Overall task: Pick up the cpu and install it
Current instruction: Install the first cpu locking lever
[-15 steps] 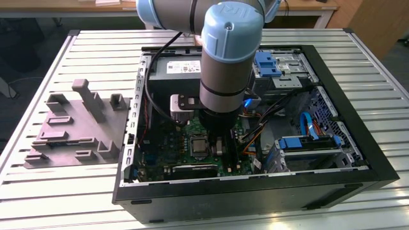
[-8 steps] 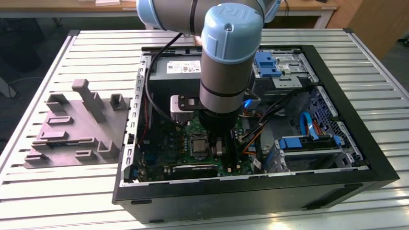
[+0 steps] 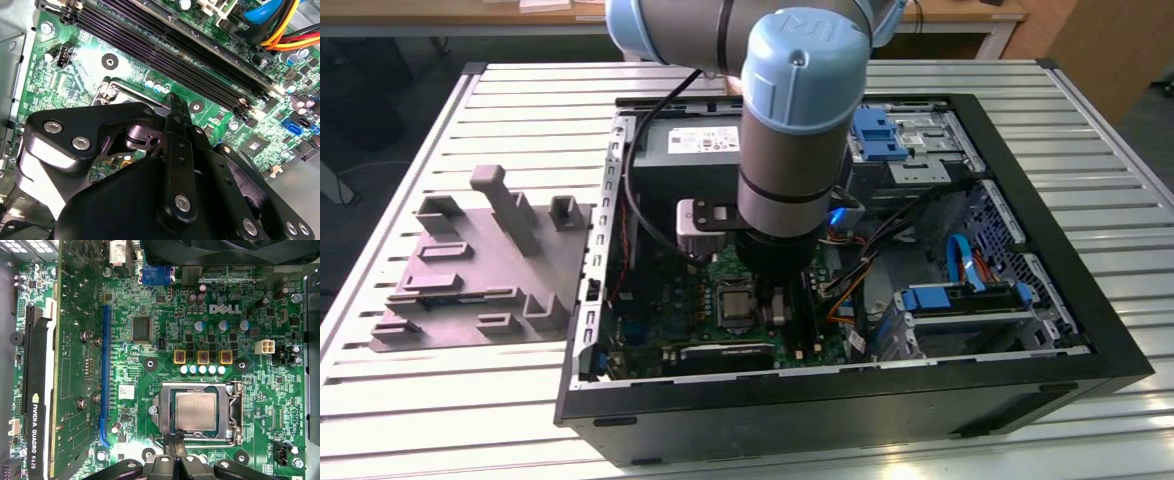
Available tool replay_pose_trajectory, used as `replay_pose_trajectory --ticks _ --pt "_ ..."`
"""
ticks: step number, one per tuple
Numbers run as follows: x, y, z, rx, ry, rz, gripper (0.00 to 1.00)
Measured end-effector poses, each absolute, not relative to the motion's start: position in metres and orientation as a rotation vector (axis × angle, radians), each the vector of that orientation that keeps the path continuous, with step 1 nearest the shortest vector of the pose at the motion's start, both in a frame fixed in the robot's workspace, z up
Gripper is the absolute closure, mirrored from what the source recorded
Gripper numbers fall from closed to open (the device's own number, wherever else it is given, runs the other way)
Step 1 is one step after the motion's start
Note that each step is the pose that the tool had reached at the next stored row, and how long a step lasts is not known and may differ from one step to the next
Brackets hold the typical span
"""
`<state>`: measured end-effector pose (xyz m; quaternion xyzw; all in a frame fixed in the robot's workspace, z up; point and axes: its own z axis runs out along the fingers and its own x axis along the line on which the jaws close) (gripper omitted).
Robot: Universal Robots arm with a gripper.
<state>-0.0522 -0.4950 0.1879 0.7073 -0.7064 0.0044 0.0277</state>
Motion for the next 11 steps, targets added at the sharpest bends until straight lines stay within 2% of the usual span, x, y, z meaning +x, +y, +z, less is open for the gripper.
replay_pose_trajectory --ticks 11 --pt "-0.0496 -0.4949 0.1870 2.185 -2.180 0.013 0.89"
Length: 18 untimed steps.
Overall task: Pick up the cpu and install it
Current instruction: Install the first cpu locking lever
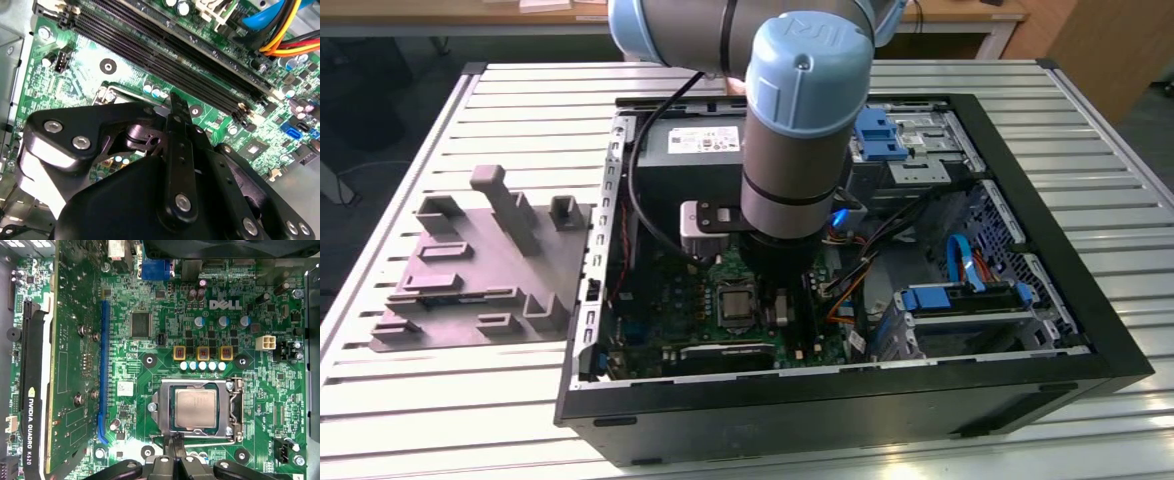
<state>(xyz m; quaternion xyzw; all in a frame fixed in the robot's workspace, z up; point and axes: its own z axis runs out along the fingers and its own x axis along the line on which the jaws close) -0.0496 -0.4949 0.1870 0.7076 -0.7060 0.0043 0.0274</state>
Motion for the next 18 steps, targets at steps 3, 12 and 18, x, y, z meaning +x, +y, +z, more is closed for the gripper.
replay_pose_trajectory --ticks 3,12,18 --pt "-0.050 -0.495 0.187 2.185 -2.180 0.014 0.89" --pt "-0.050 -0.495 0.197 2.185 -2.180 0.013 0.89" --pt "-0.050 -0.495 0.210 2.185 -2.180 0.013 0.89"
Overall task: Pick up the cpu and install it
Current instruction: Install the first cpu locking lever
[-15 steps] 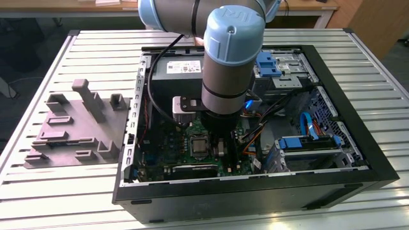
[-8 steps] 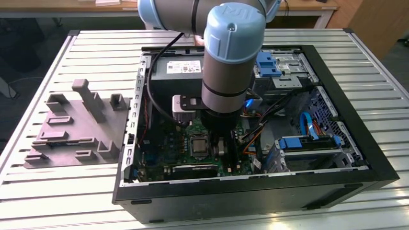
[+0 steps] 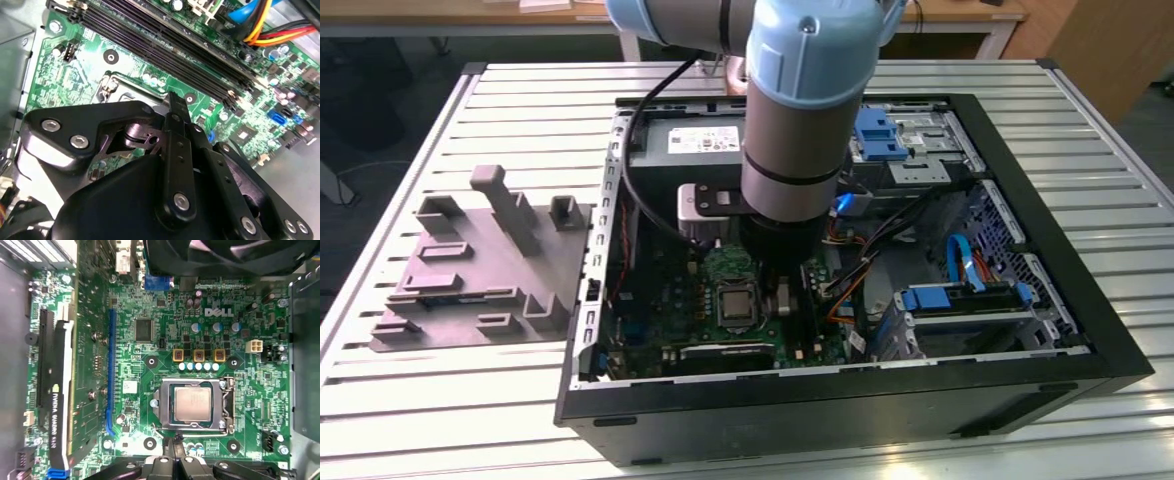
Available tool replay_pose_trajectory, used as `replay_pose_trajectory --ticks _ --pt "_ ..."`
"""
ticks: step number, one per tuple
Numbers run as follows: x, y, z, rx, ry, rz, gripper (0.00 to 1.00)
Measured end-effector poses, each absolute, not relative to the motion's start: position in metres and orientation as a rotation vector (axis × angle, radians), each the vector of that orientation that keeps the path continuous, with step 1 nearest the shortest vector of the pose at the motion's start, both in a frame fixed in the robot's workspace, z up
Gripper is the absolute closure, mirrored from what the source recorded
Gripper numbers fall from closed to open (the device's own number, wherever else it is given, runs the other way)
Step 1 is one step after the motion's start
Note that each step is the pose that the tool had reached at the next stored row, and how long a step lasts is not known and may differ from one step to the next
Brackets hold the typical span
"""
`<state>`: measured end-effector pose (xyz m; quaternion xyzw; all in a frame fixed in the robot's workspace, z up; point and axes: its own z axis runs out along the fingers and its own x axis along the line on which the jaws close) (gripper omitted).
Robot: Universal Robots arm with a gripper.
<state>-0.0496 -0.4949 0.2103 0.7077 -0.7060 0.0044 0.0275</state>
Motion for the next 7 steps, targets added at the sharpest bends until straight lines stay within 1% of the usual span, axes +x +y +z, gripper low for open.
replay_pose_trajectory --ticks 7 --pt "-0.0496 -0.4949 0.2112 2.186 -2.180 0.013 0.89"
